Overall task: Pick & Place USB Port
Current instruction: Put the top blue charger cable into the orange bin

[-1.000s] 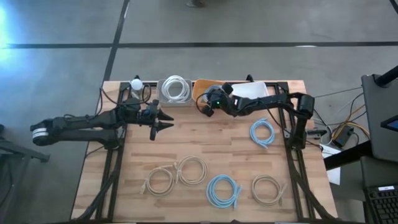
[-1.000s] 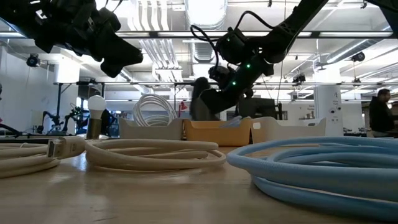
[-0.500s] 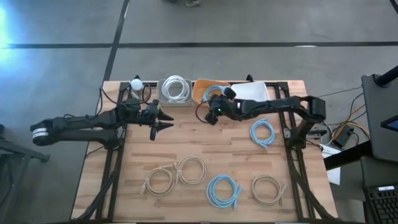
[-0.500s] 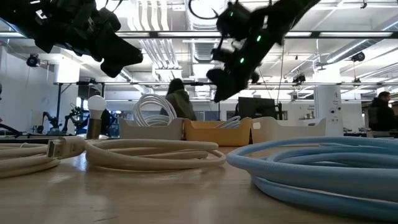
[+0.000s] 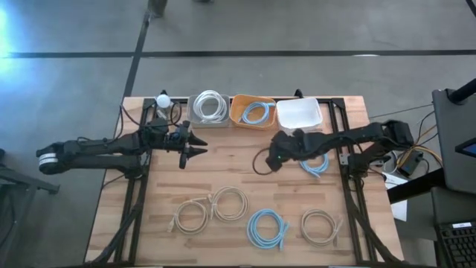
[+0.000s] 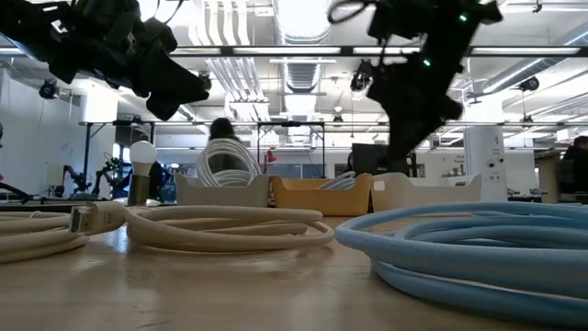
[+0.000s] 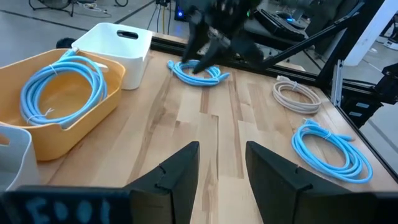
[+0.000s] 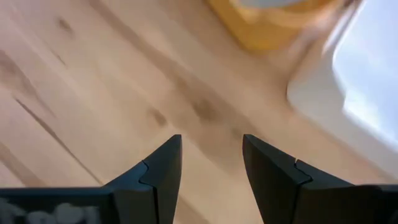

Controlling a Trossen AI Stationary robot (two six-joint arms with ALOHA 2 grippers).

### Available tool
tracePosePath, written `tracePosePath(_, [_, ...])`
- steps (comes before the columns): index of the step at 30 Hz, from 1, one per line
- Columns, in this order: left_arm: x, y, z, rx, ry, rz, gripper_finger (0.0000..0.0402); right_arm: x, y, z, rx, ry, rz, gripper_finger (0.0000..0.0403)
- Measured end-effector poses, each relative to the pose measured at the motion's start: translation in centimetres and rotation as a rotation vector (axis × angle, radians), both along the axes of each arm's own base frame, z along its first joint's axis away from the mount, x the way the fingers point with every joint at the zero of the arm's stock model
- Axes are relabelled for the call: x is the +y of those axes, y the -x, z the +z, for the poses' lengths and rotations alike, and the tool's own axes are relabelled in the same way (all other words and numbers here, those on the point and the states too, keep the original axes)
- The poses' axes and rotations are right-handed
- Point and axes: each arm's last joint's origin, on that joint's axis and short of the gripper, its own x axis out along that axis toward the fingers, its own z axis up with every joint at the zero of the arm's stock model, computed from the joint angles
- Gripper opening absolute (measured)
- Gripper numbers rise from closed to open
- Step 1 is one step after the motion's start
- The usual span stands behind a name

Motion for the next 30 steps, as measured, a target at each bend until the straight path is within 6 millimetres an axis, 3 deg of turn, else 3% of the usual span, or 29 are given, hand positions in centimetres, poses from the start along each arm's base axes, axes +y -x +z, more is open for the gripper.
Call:
tracePosePath(12, [0.0,0.0,0.1,-0.009,0.014,0.004,0.0156,0.9,4.1,-5.9,0.124,-0.223,-0.194,0.0164])
tracePosePath(23, [0.0,0.0,0.1,-0.010,0.016,0.005,0.0156,0.8,4.8,-5.5,0.204,-0.222,-0.242,0.0150])
tracePosePath(30, [0.0,0.0,0.1,-0.010,0.016,0.005,0.0156,0.9,5.8,-5.7,0.265,-0.227,-0.337,0.0166])
